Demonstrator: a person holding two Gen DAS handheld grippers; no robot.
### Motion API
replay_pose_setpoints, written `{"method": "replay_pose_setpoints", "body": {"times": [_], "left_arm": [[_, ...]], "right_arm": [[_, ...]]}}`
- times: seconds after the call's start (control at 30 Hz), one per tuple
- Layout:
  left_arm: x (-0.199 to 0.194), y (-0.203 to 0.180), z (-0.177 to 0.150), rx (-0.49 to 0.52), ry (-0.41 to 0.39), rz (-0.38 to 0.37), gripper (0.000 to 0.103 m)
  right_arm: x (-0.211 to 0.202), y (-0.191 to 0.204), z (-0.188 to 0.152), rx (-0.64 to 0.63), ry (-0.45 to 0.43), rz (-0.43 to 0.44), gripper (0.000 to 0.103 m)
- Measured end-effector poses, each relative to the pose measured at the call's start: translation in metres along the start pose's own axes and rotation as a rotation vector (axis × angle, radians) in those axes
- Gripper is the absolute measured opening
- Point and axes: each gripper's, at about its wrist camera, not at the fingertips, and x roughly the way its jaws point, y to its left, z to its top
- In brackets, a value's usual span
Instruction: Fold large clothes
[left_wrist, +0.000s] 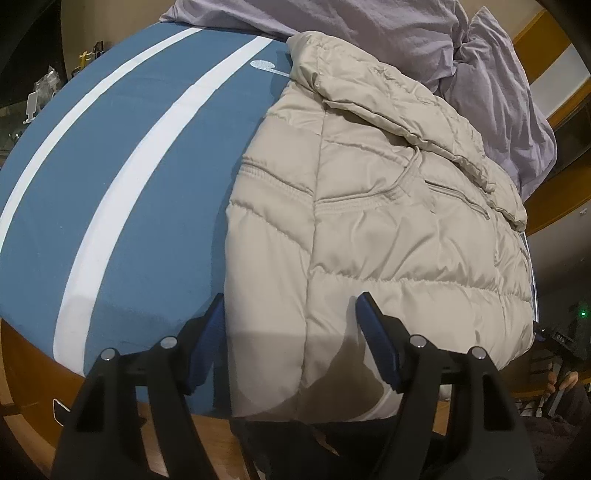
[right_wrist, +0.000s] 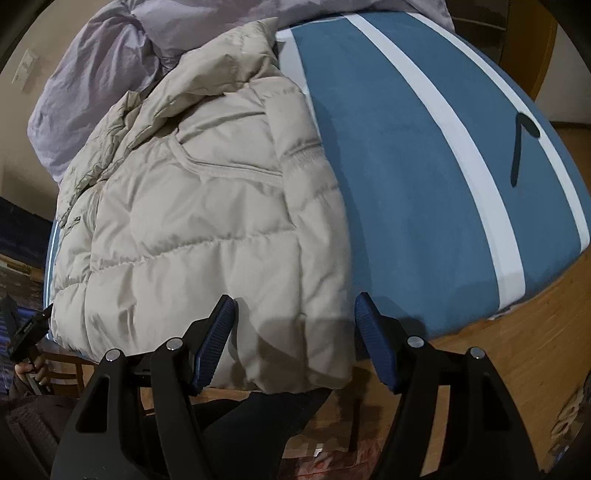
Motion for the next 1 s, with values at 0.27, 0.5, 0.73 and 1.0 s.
{"method": "replay_pose_setpoints", "body": {"times": [0.27,0.5,0.73,1.0], "left_arm": [[-0.001,-0.002,-0.004,-0.001,0.0,-0.025,0.06],[-0.002,-0.002,-0.006,-0.006,0.001,-0.044,0.051],[-0.002,-0.005,-0.009,-0.008,-0.001,-0.049,0.053],[-0.007,-0.007,-0.013,-0.024,-0.028,-0.091,0.022]], "right_arm": [[0.003,-0.009,-0.011,0.023,0.012,0.109,0.06],[0.003,-0.017,-0.016,0.069,-0.005,0.169,0.046],[0.003,-0.016,-0.019,0.087,-0.022,0.192,0.046],[0.003,-0.007,-0.018,0.067,-0.036,0.203,0.014]]}}
